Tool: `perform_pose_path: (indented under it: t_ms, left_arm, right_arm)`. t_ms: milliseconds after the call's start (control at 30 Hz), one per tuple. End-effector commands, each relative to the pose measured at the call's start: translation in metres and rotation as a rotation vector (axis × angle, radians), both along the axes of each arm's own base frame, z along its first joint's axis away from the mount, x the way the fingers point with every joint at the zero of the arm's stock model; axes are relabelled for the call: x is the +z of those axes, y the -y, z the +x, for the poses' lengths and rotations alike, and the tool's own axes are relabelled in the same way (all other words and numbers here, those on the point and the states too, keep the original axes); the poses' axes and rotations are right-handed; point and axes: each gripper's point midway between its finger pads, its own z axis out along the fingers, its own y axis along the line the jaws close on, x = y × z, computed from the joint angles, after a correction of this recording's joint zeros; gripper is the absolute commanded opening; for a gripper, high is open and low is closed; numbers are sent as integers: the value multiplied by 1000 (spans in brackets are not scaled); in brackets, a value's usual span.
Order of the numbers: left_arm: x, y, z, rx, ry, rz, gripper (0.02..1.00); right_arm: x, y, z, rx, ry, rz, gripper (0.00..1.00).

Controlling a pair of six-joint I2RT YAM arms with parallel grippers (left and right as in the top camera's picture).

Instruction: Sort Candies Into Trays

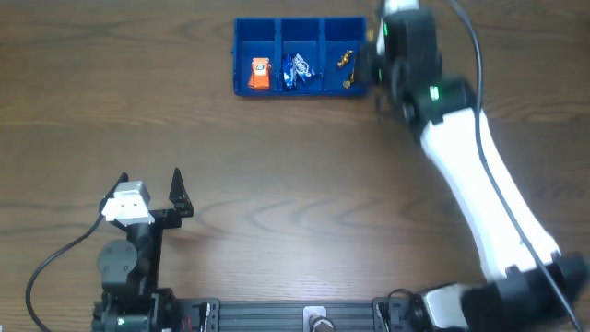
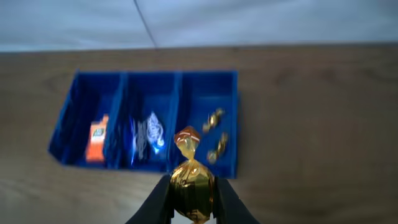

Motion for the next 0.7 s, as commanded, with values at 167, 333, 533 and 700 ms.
perform_pose_path:
  t_ms: [167,333,533,700]
  left_arm:
    - [-18,-2,-1,9,-53,4,998]
    - [-18,-2,-1,9,-53,4,998]
    - [-18,-2,-1,9,-53,4,998]
    - [-18,-2,-1,9,-53,4,998]
  right_arm:
    - [-66,-20,97,-17,-90,-86,84]
    - [-113,-24,109,-18,-146,-103,104]
    - [-130,-21,112,-24,-174,-111,128]
    - [-131,-20,111,-24,-178,-113,452]
